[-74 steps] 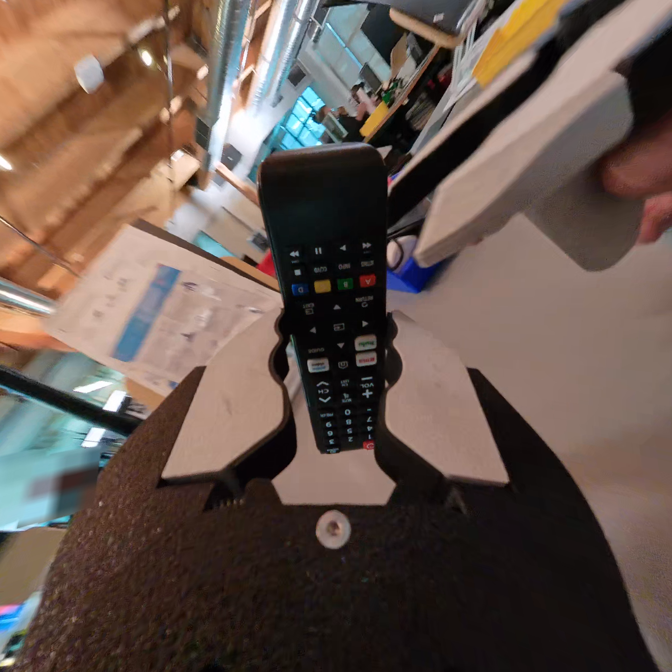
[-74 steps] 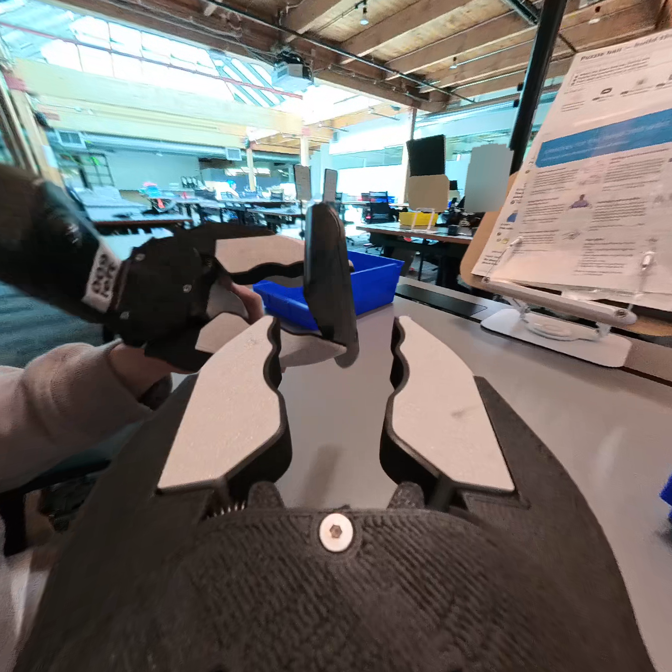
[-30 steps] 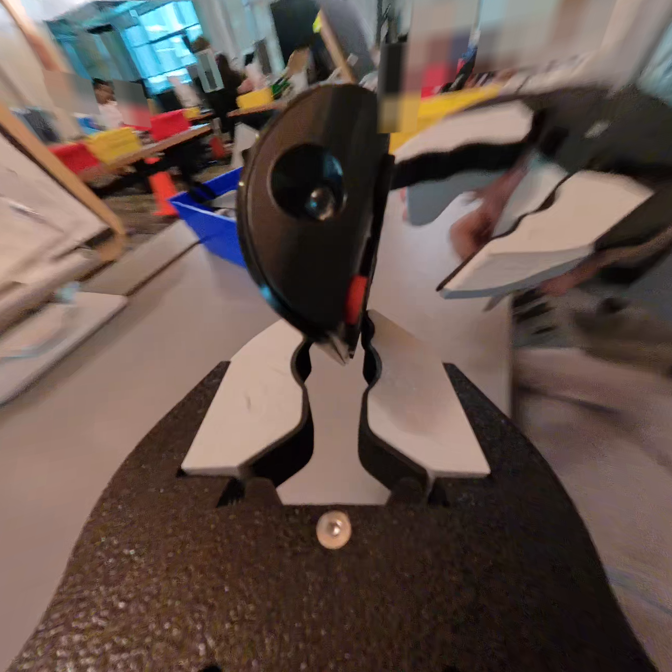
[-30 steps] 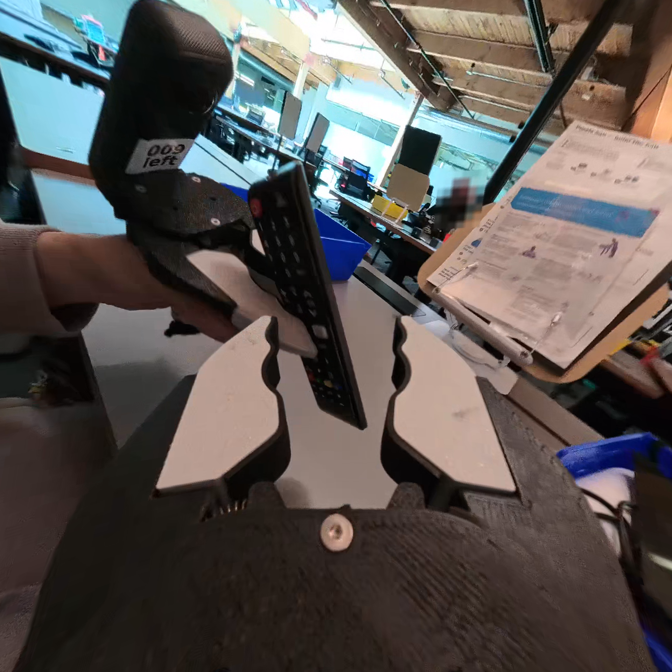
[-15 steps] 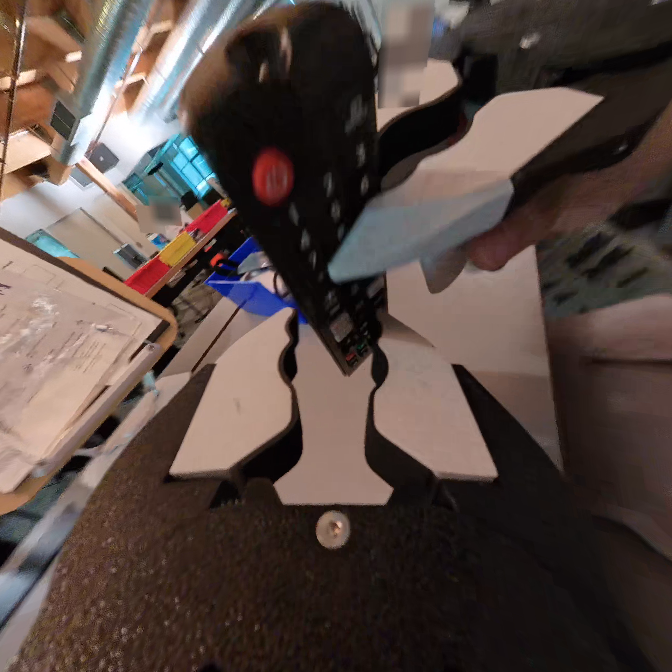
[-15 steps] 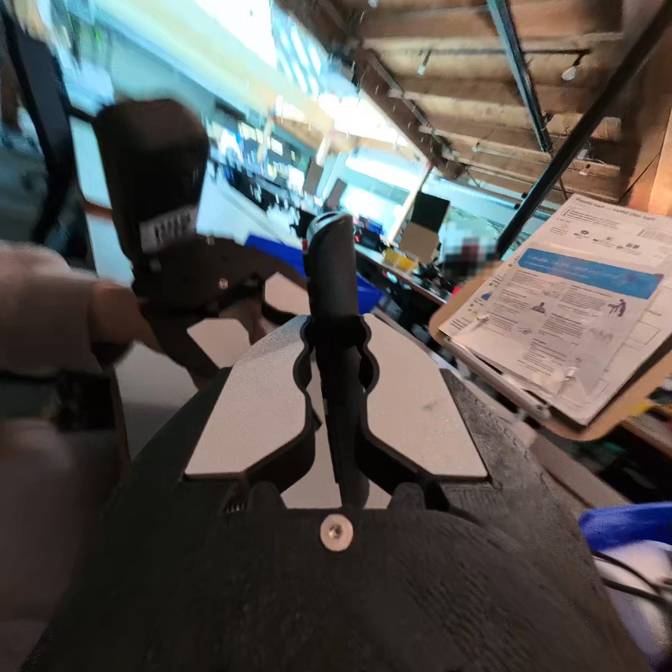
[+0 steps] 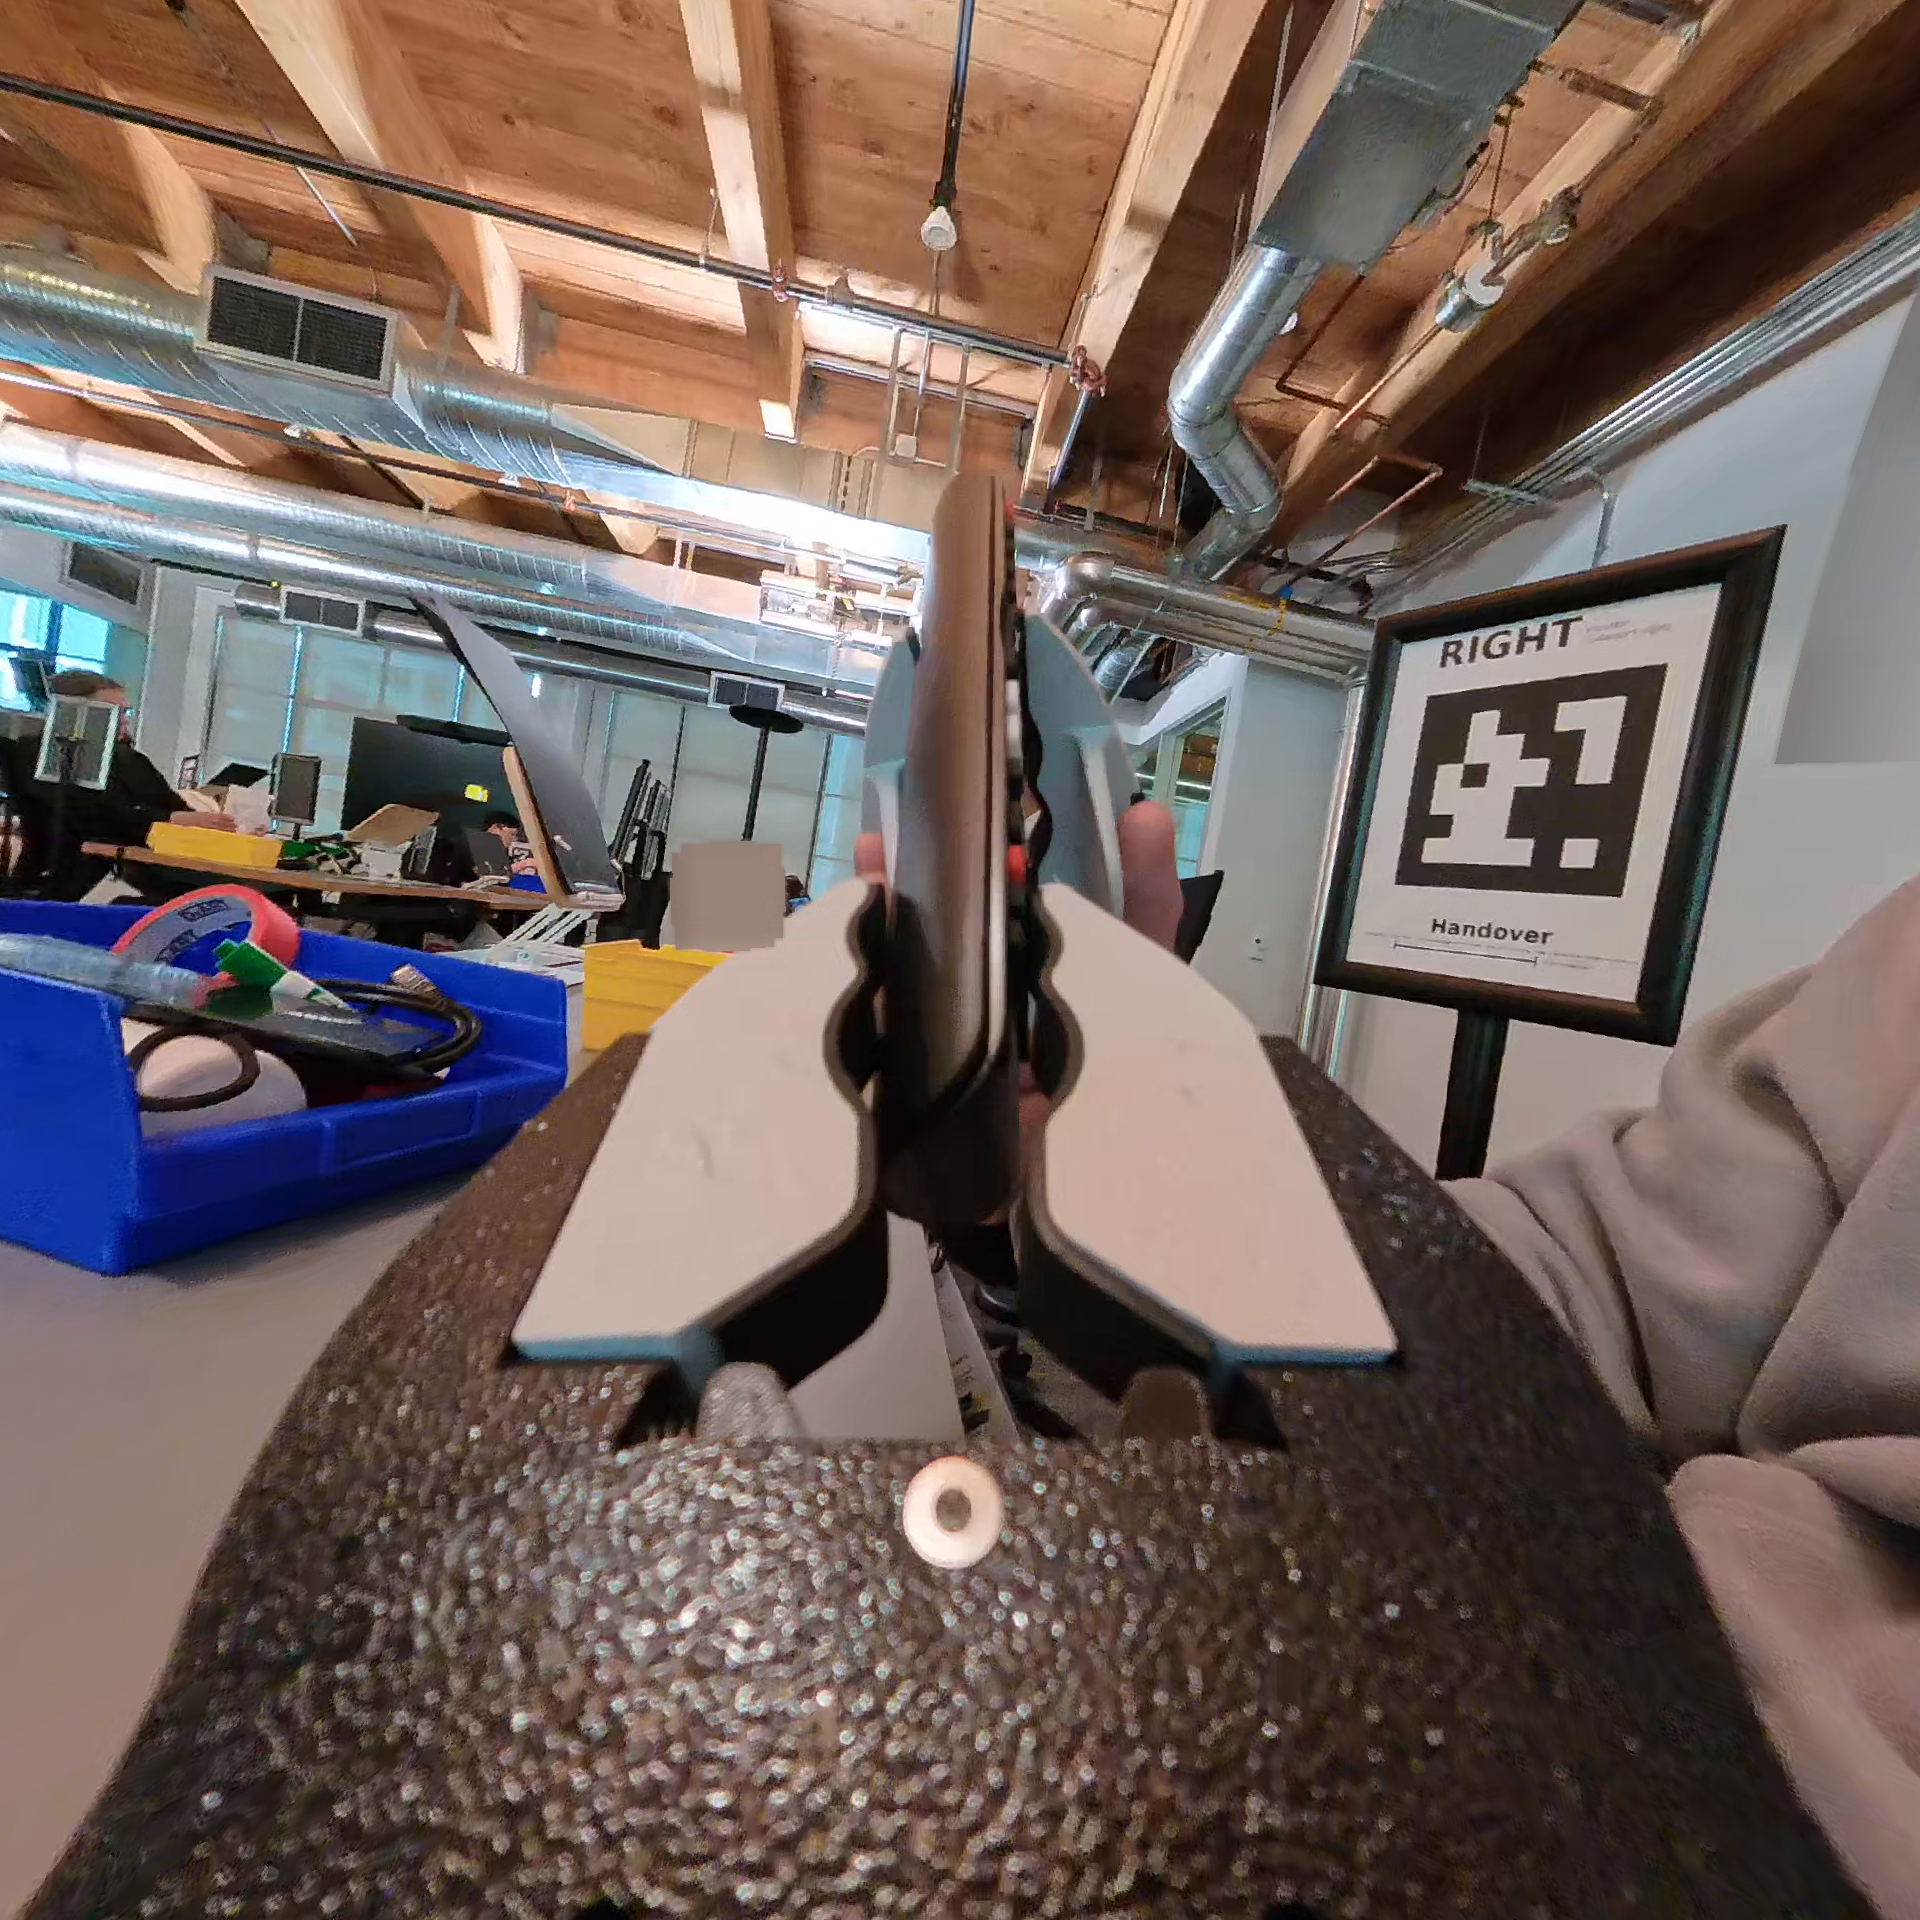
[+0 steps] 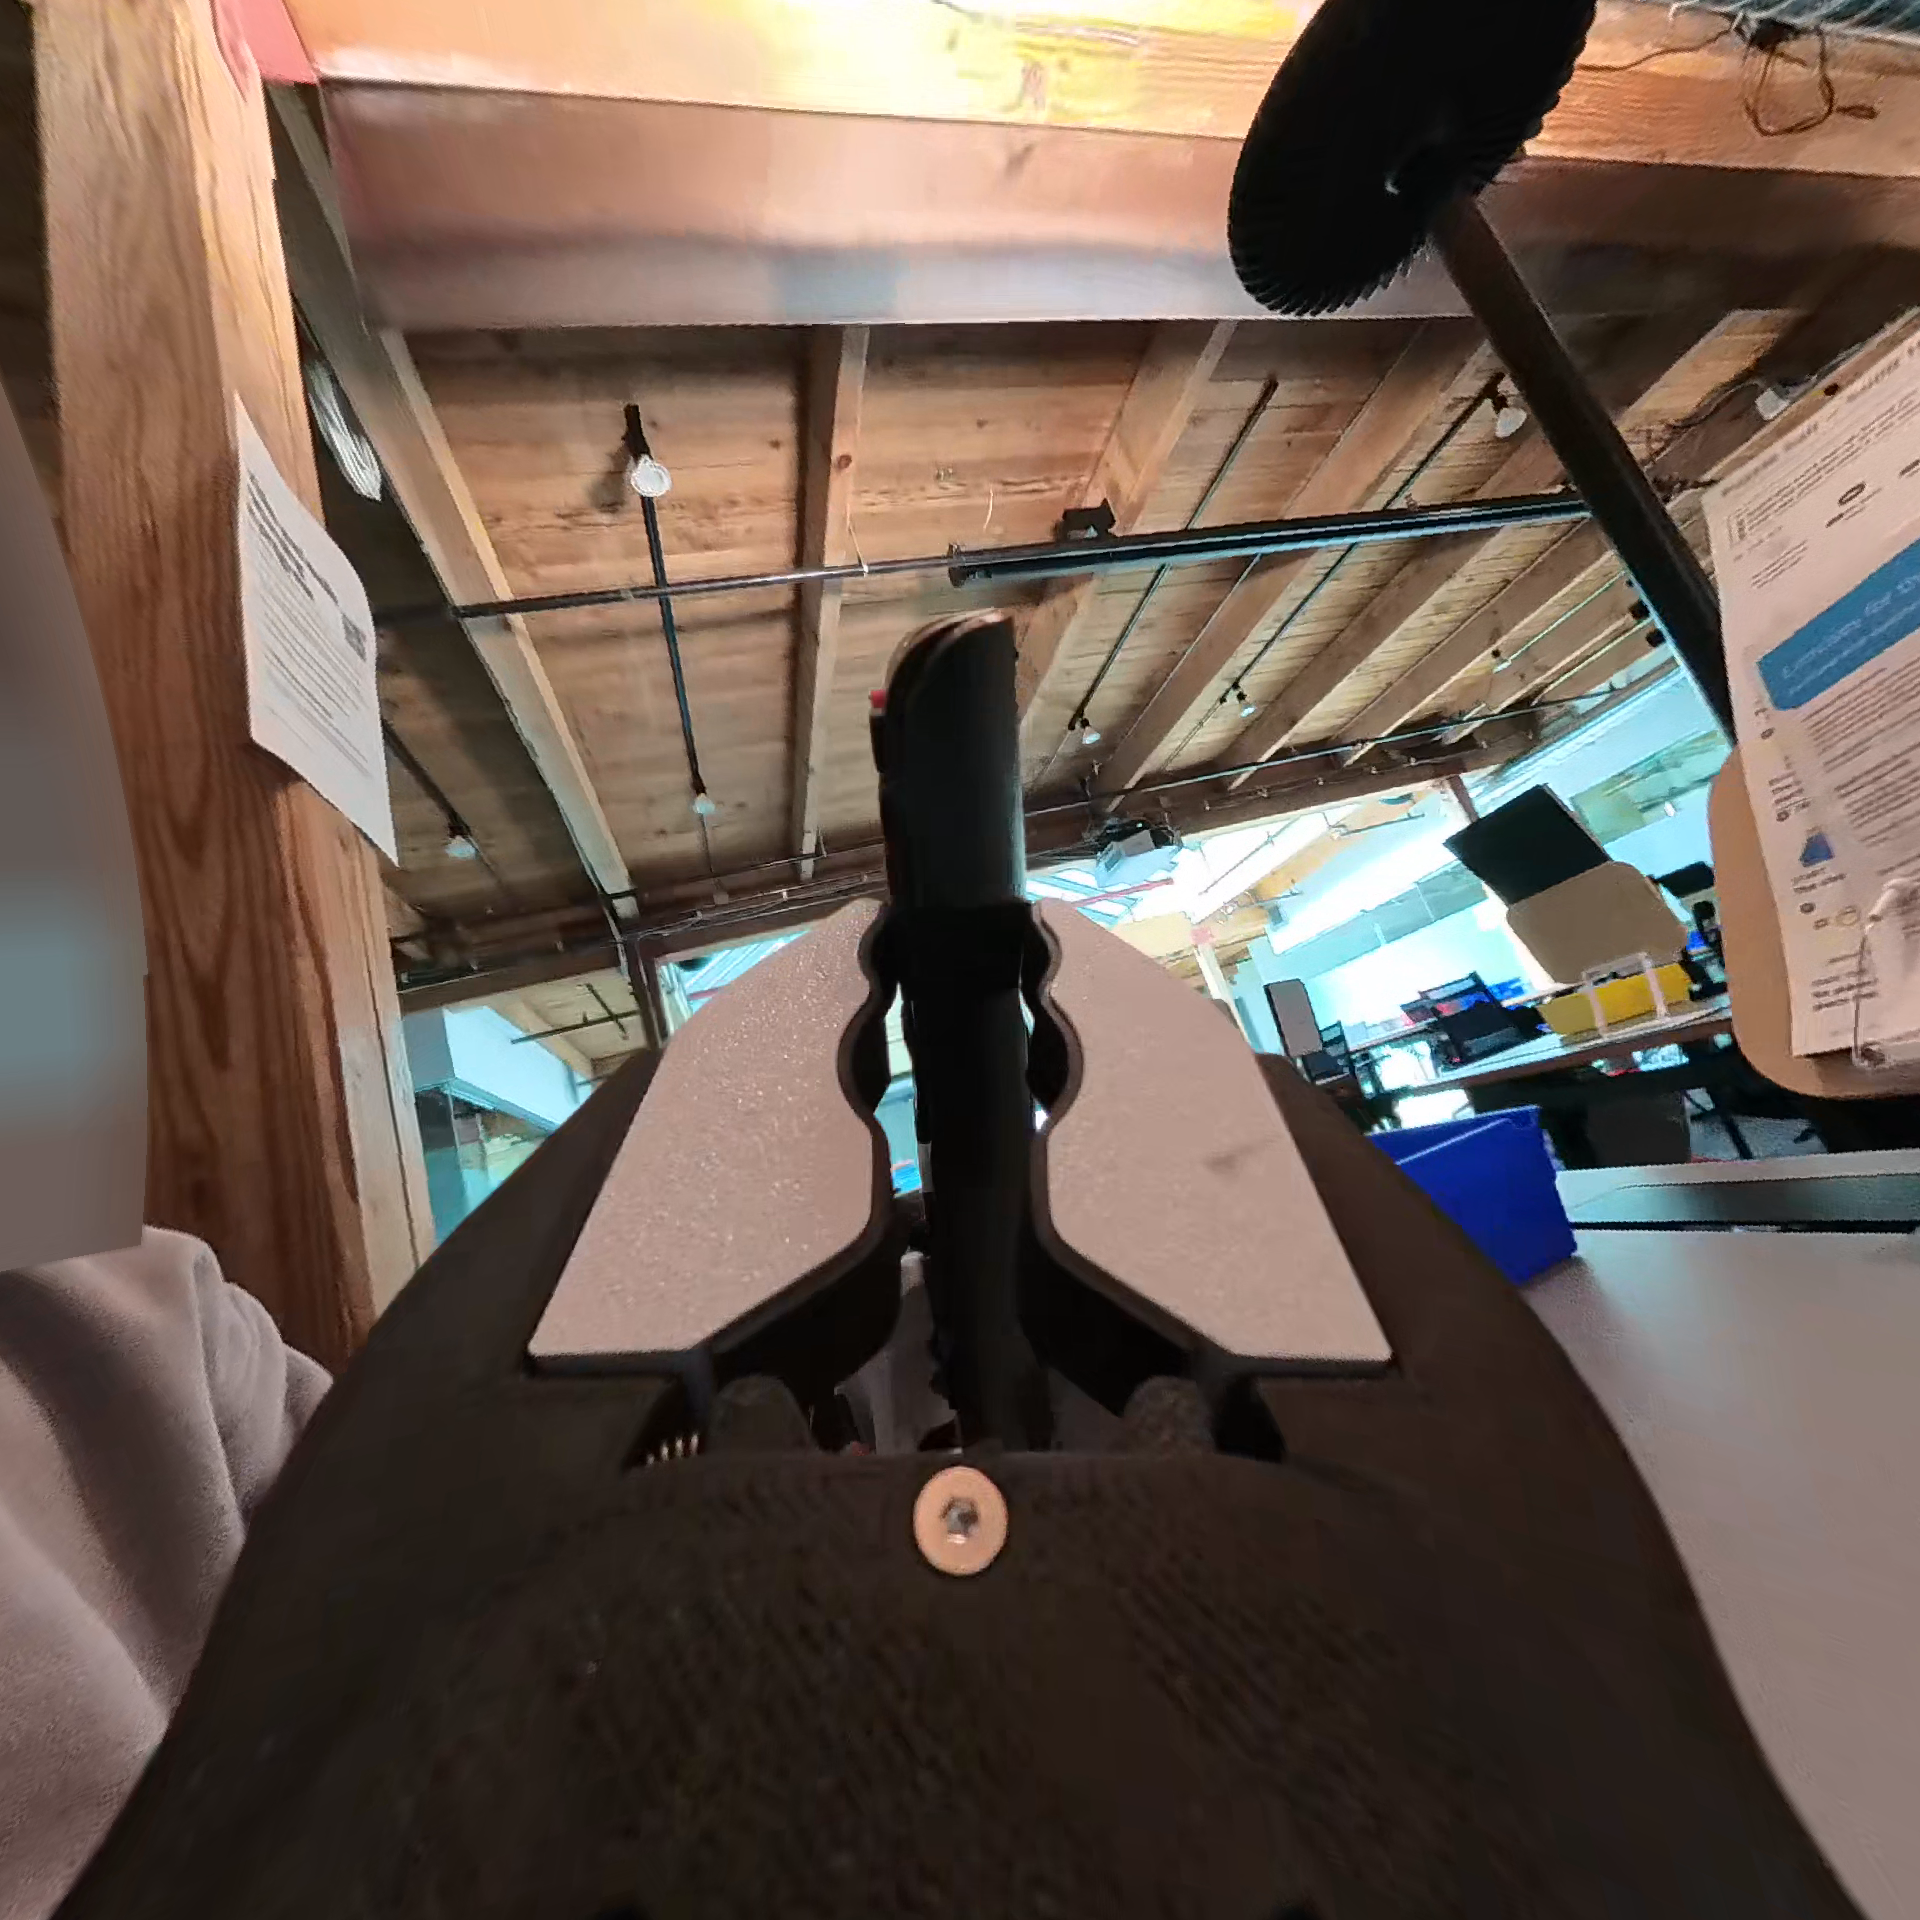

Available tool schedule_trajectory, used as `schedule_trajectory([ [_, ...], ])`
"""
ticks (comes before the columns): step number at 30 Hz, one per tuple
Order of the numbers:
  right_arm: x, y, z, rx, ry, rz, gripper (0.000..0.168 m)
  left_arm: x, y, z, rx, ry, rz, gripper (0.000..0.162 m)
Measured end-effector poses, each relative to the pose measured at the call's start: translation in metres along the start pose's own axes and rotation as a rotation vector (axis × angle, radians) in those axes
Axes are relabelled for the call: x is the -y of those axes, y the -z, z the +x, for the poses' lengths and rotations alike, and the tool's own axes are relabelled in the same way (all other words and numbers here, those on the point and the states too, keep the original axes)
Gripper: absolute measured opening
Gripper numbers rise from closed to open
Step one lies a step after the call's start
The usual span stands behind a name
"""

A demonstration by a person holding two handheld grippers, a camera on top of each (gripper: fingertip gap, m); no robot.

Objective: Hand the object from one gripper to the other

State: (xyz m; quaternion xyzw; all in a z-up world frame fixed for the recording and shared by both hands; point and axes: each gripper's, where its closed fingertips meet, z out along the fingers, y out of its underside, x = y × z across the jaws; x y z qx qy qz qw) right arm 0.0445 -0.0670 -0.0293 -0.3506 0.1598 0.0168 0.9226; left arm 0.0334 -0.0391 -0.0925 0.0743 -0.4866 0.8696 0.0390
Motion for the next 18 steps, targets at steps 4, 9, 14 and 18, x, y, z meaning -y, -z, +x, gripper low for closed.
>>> schedule_trajectory([
  [4, -0.006, 0.008, 0.016, -0.056, 0.144, -0.117, 0.026, 0.004, 0.005, -0.009, 0.021, 0.082, -0.037, 0.024],
  [9, -0.017, 0.031, 0.057, -0.223, 0.650, -0.513, 0.086, 0.007, 0.022, -0.039, 0.157, 0.121, -0.270, 0.023],
  [14, -0.022, 0.056, 0.091, -0.325, 1.378, -0.881, 0.106, 0.003, 0.045, -0.053, 0.260, 0.137, -0.505, 0.023],
  [18, -0.035, 0.059, 0.100, -0.290, 1.796, -1.035, 0.106, -0.007, 0.048, -0.050, 0.291, 0.119, -0.614, 0.024],
])
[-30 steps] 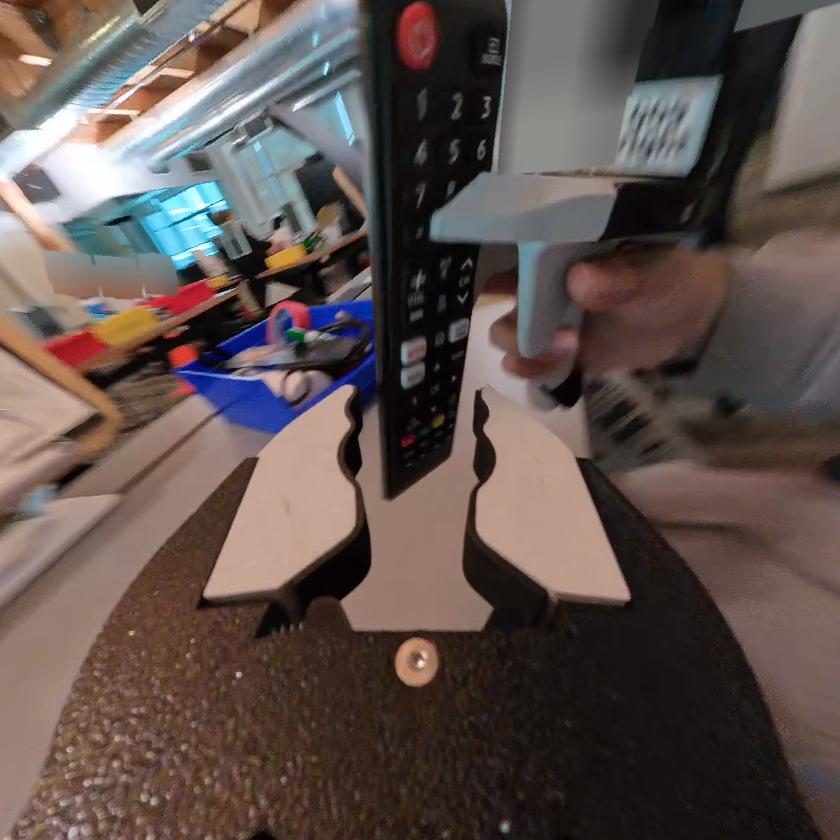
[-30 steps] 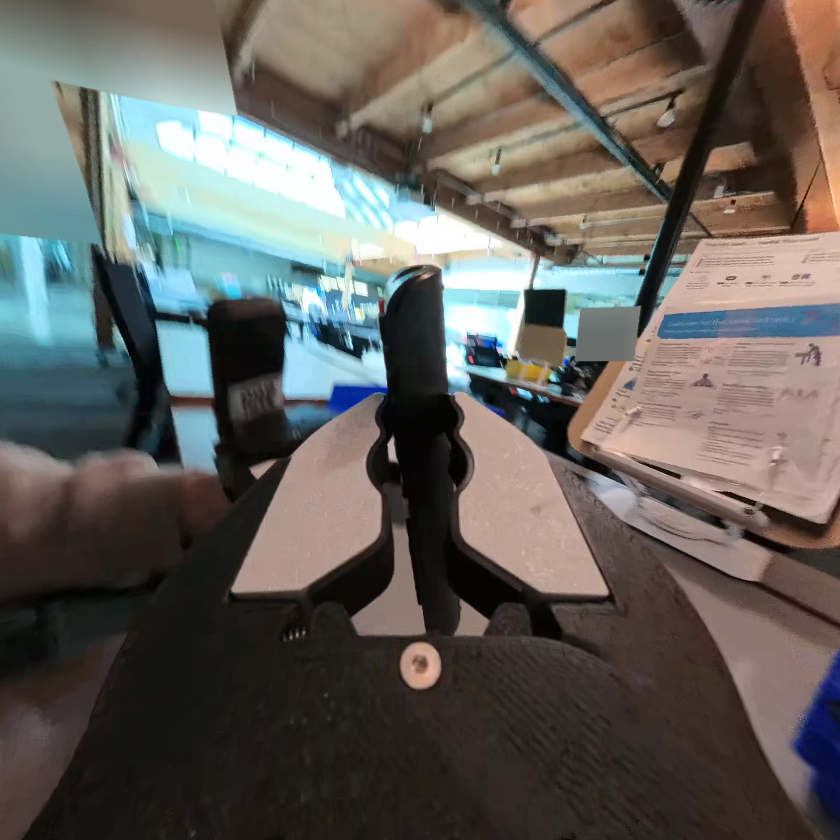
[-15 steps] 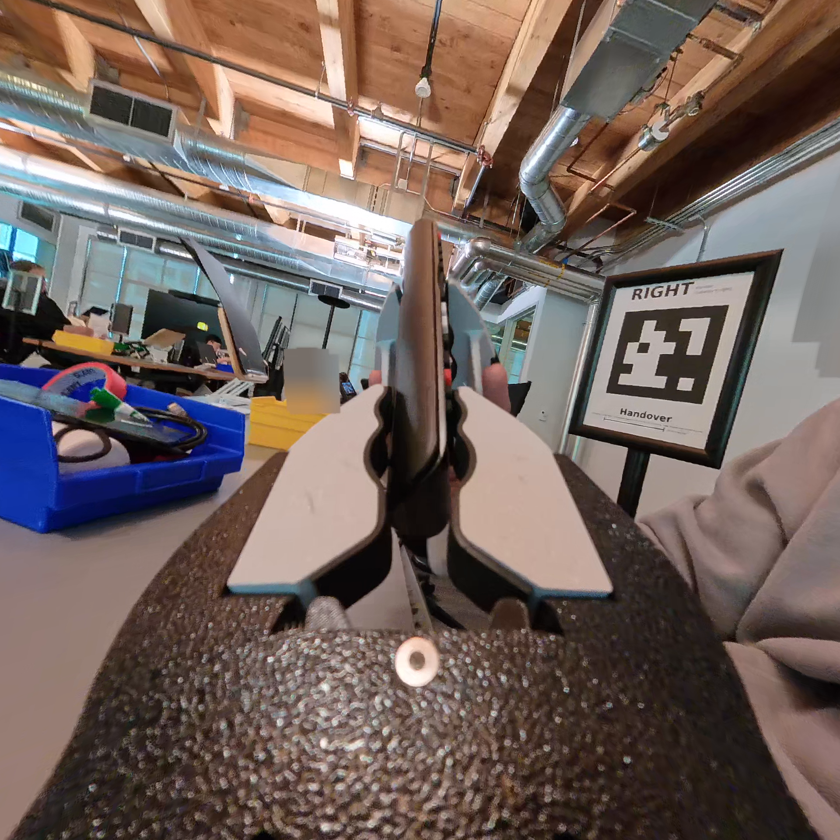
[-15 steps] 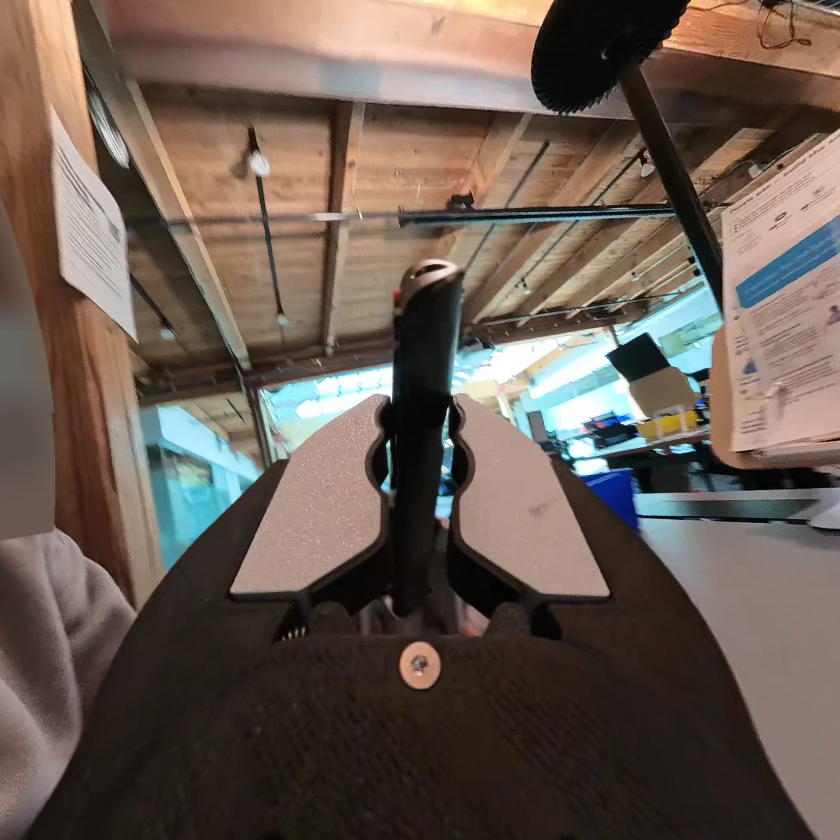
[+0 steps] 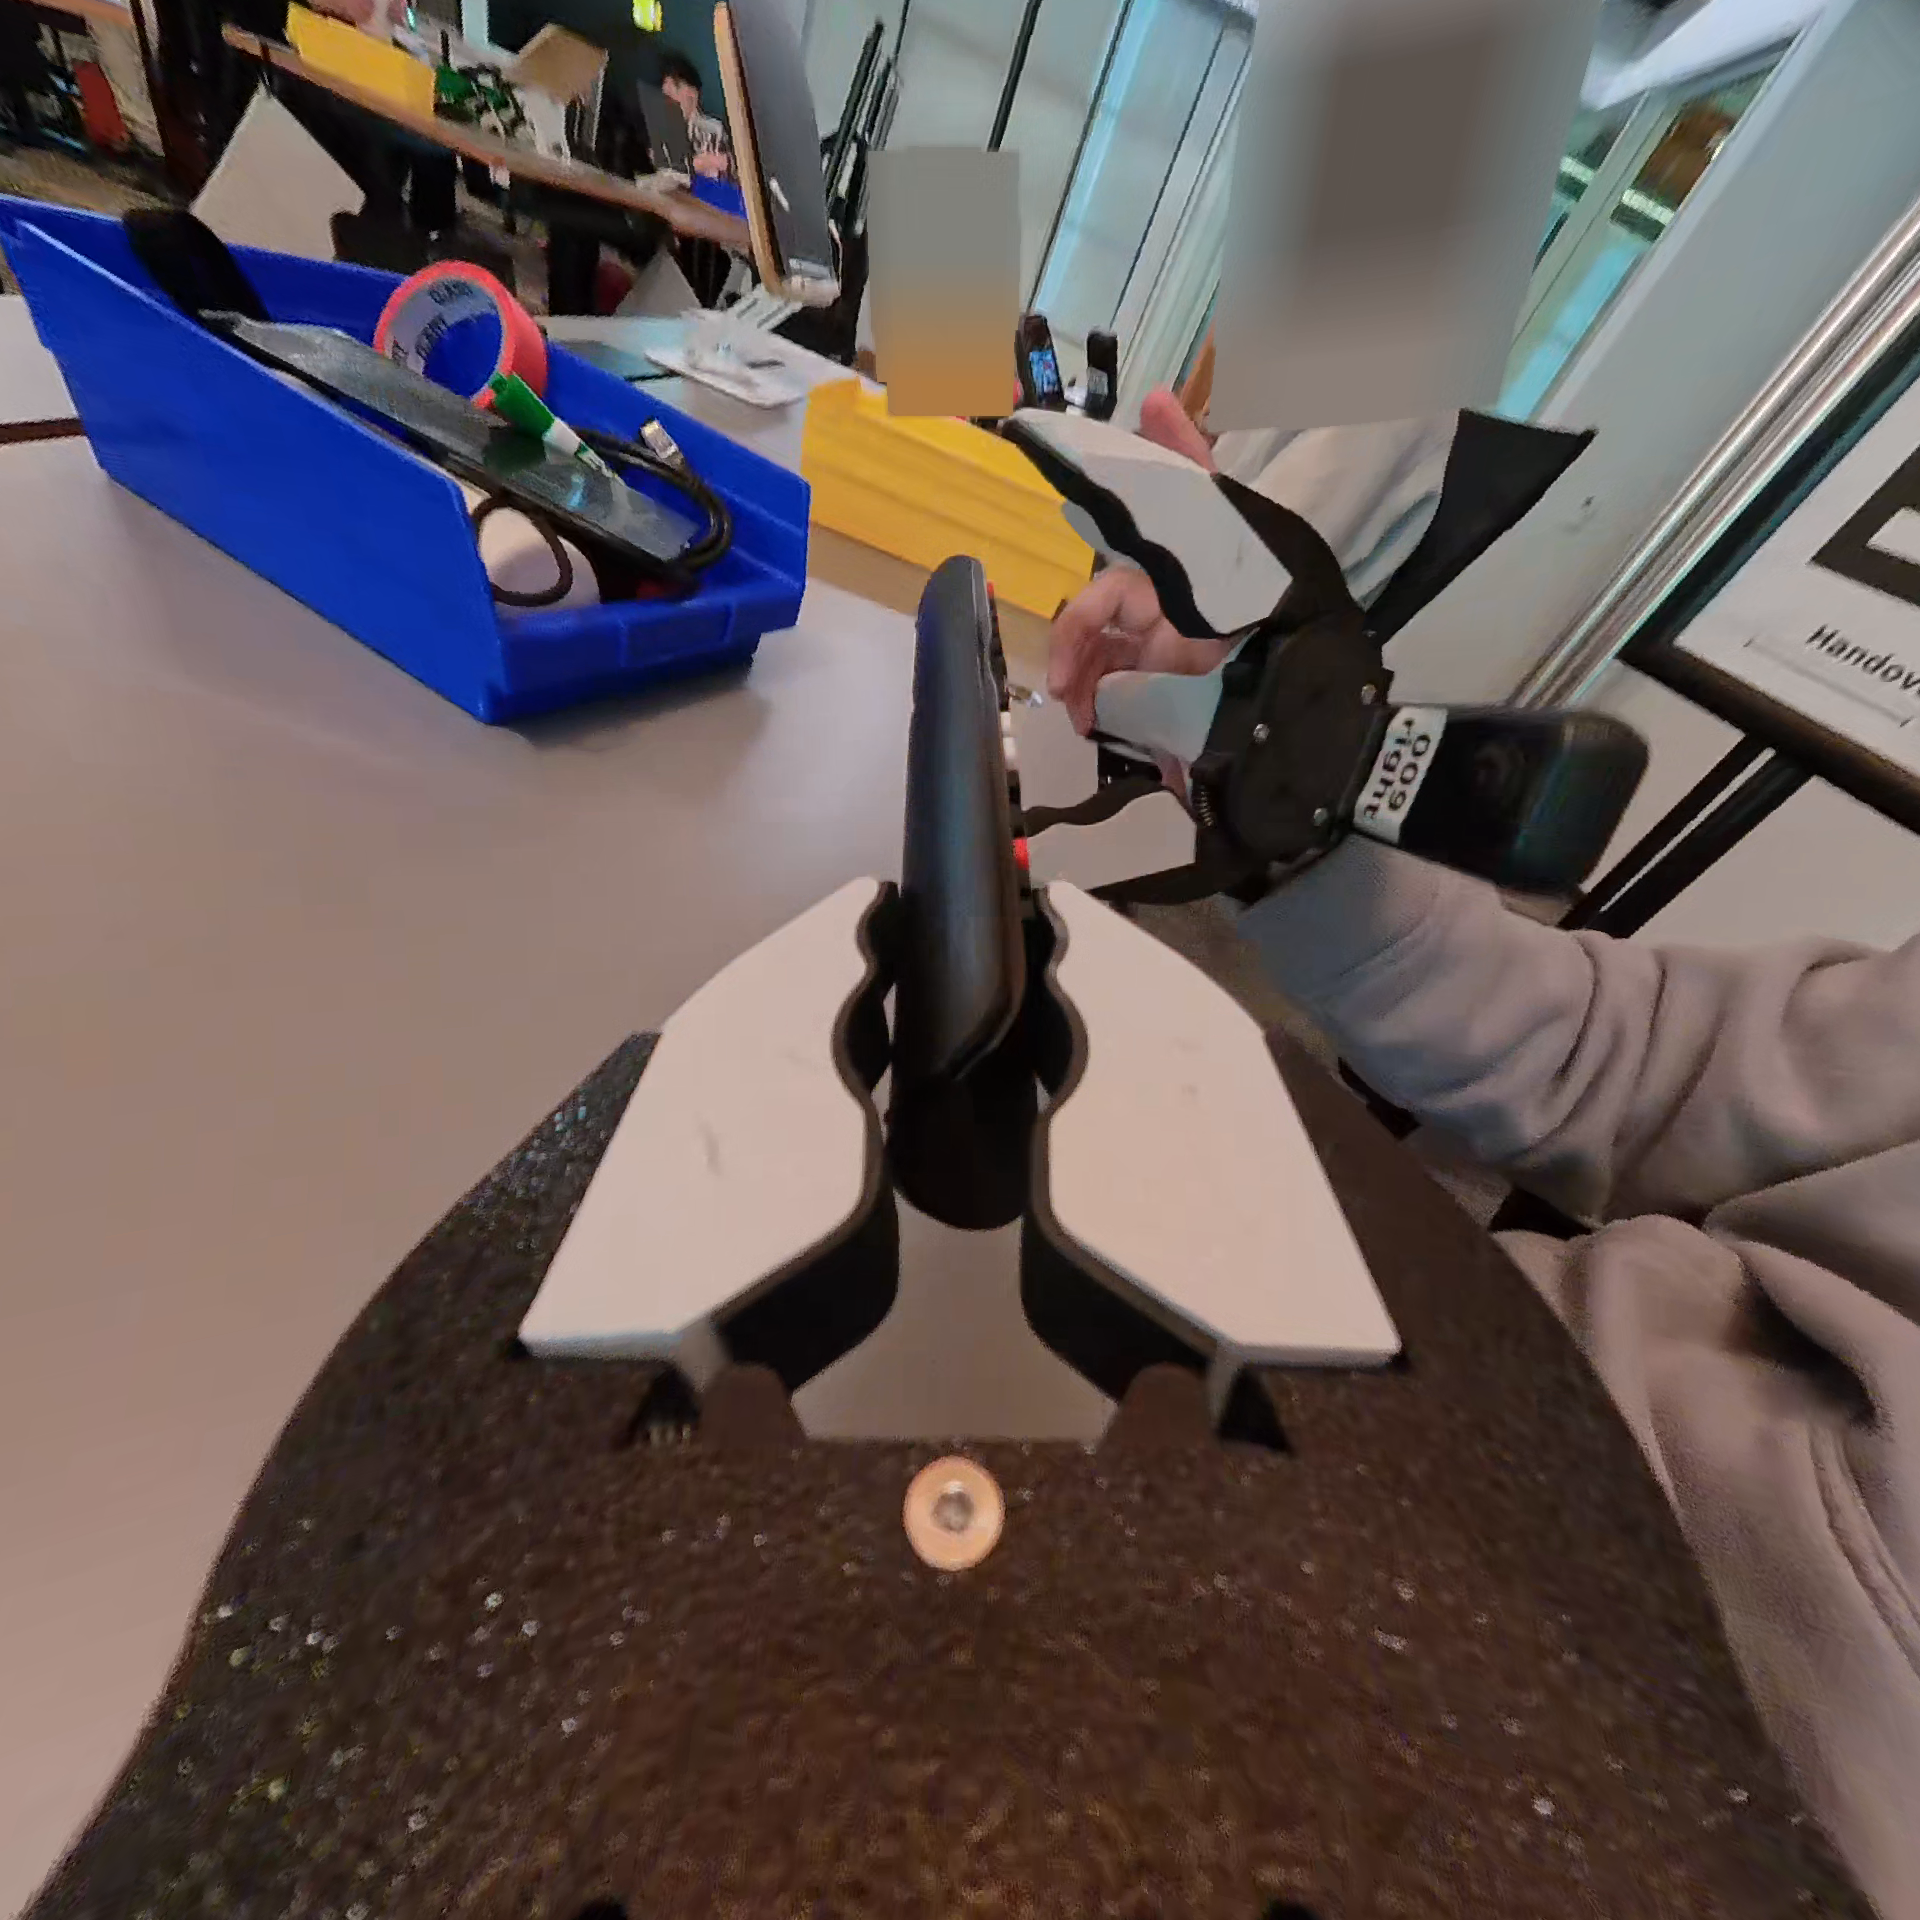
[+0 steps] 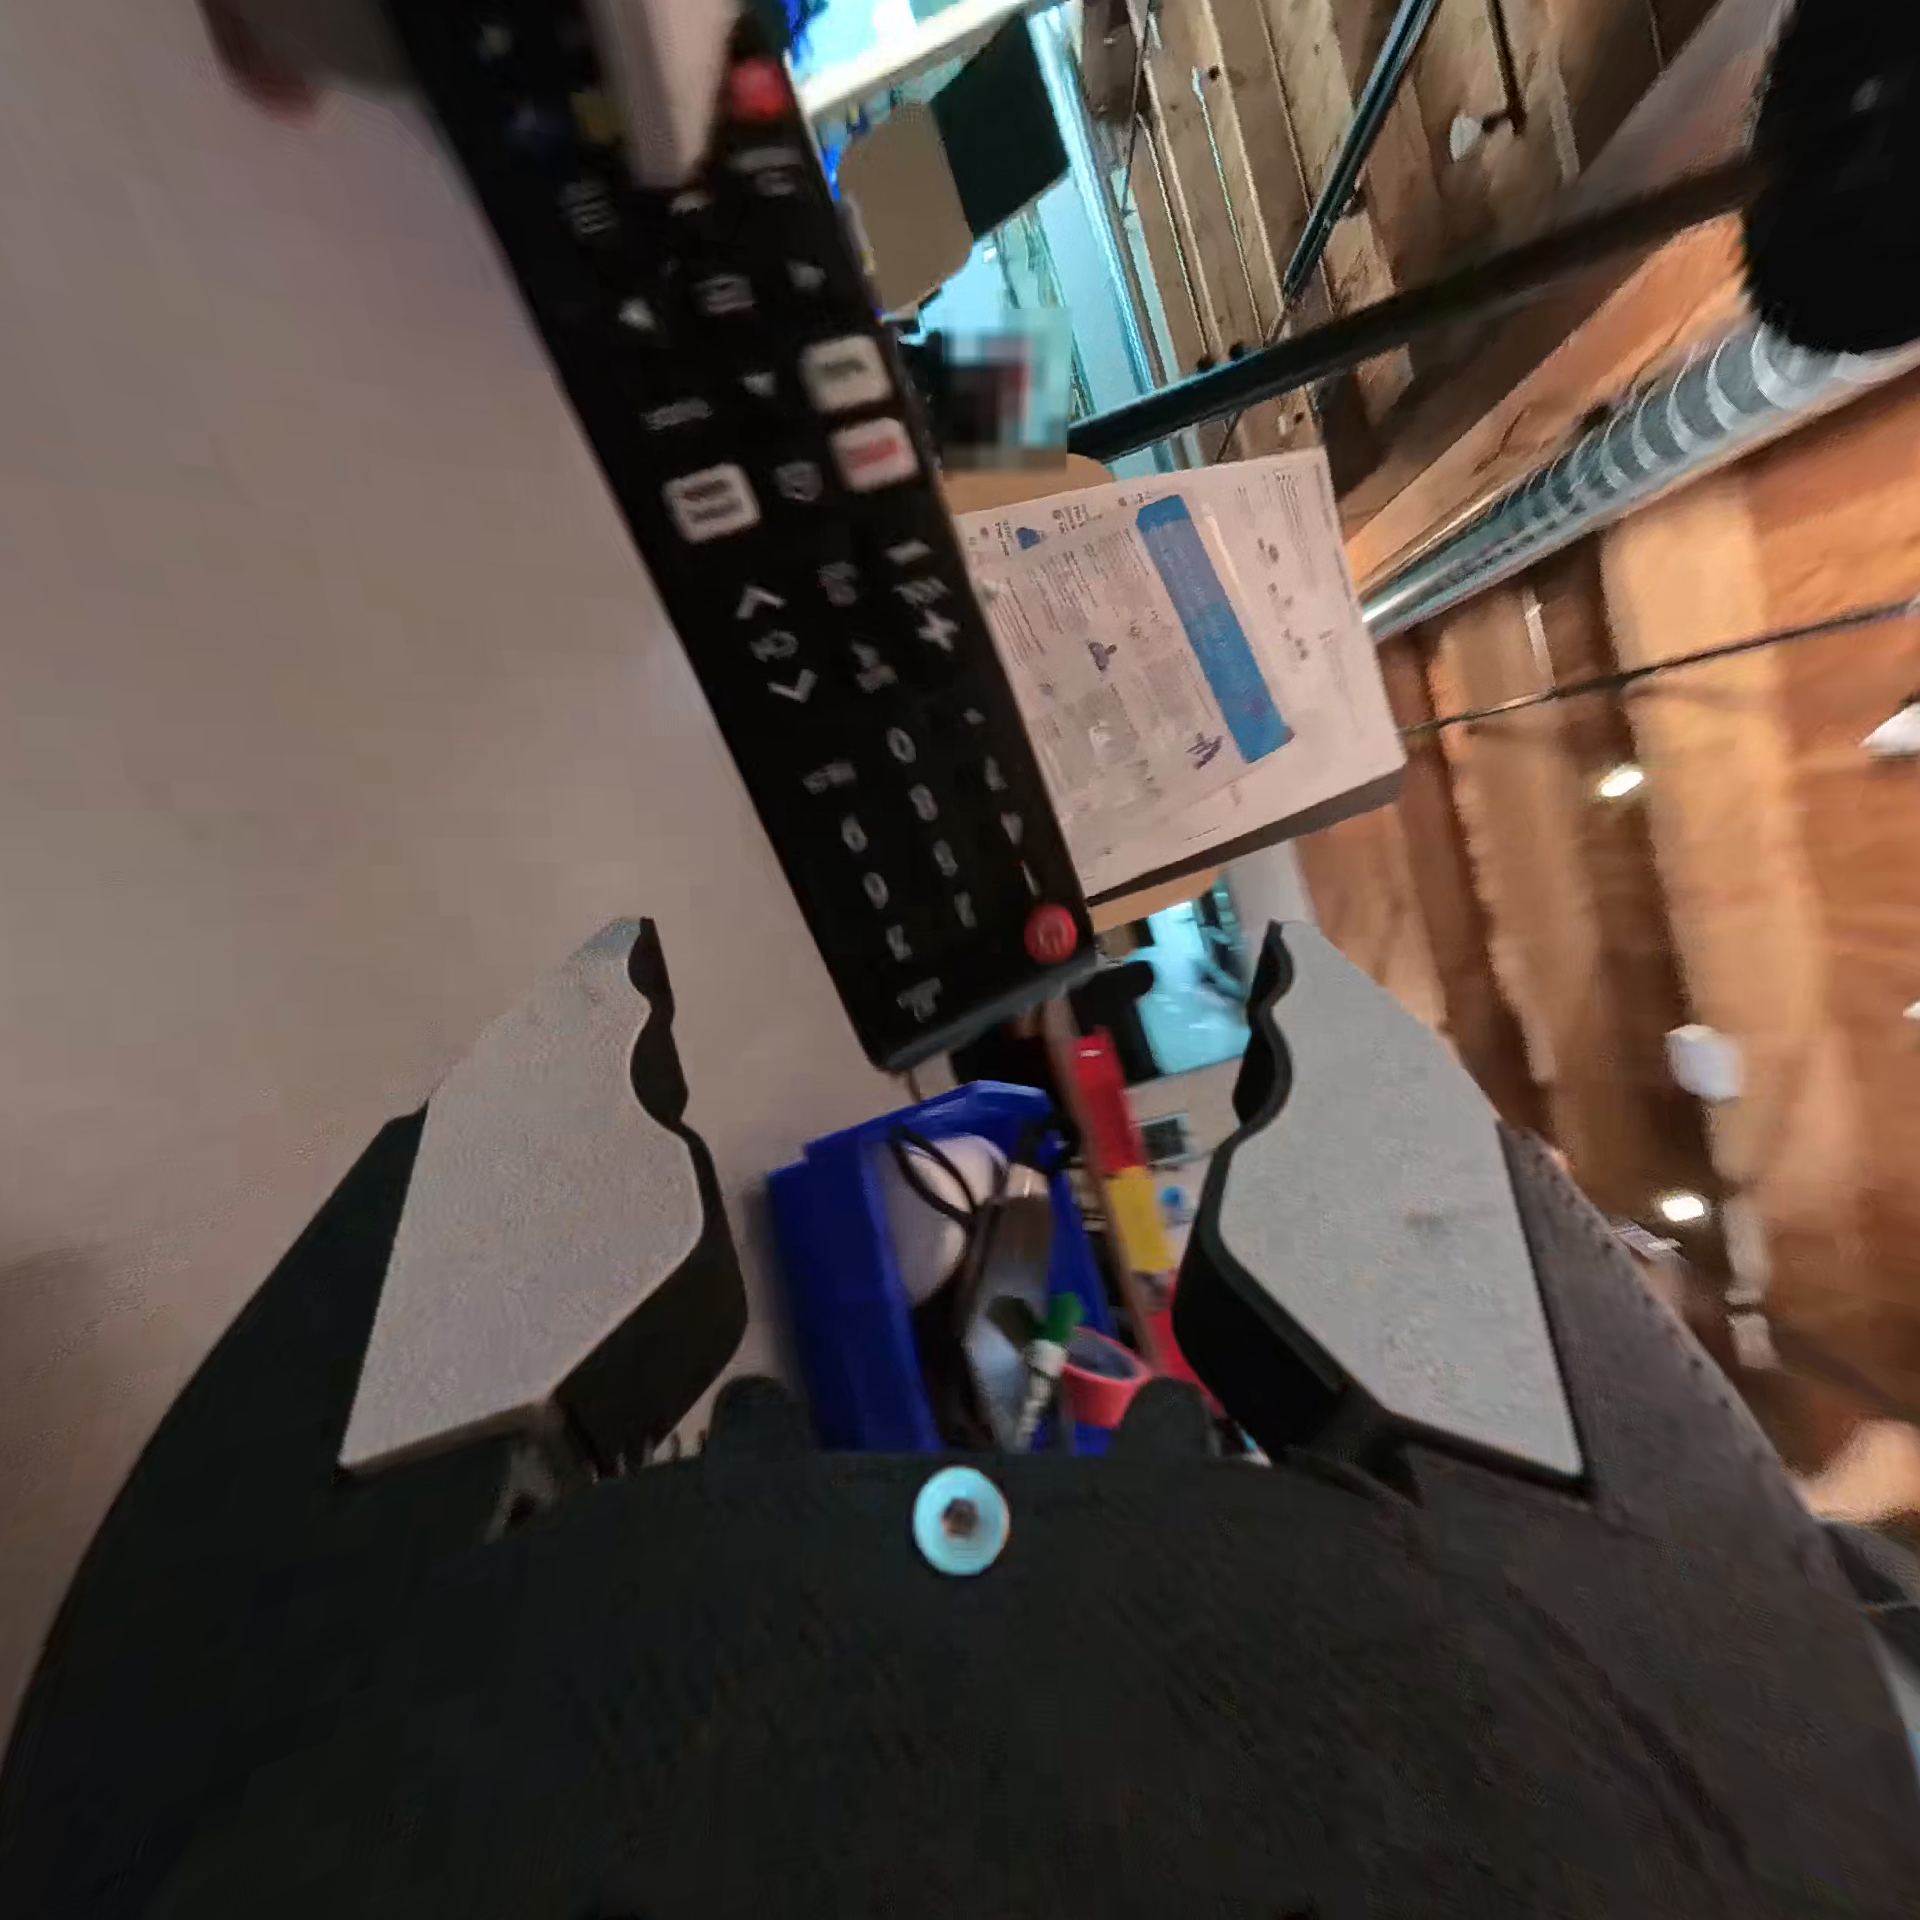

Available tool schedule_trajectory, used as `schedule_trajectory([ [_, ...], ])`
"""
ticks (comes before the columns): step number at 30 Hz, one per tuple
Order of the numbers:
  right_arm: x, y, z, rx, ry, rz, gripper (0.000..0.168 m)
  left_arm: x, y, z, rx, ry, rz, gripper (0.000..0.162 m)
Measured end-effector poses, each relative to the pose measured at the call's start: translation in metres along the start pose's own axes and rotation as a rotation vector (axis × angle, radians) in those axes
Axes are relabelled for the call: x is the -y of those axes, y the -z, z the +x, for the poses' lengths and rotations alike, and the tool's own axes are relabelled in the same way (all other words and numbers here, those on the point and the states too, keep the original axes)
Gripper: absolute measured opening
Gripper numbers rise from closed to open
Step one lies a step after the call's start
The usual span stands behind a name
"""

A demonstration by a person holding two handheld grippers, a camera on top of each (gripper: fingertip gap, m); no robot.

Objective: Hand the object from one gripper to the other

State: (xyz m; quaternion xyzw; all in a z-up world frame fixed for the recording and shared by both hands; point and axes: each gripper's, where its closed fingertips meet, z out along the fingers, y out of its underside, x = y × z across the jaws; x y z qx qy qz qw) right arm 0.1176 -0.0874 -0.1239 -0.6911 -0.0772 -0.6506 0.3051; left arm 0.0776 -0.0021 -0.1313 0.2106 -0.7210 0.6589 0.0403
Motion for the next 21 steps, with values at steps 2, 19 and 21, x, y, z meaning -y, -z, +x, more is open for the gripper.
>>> schedule_trajectory([
  [2, 0.004, -0.003, -0.005, -0.034, 0.128, -0.012, 0.104, -0.004, -0.004, 0.004, 0.008, -0.025, -0.033, 0.024],
  [19, 0.015, -0.009, -0.014, 0.086, -0.586, 0.027, 0.051, 0.043, 0.009, 0.041, -0.044, -0.306, 0.330, 0.067],
  [21, 0.042, -0.006, -0.029, 0.259, -0.749, 0.146, 0.051, 0.036, 0.004, 0.042, -0.061, -0.333, 0.326, 0.069],
])
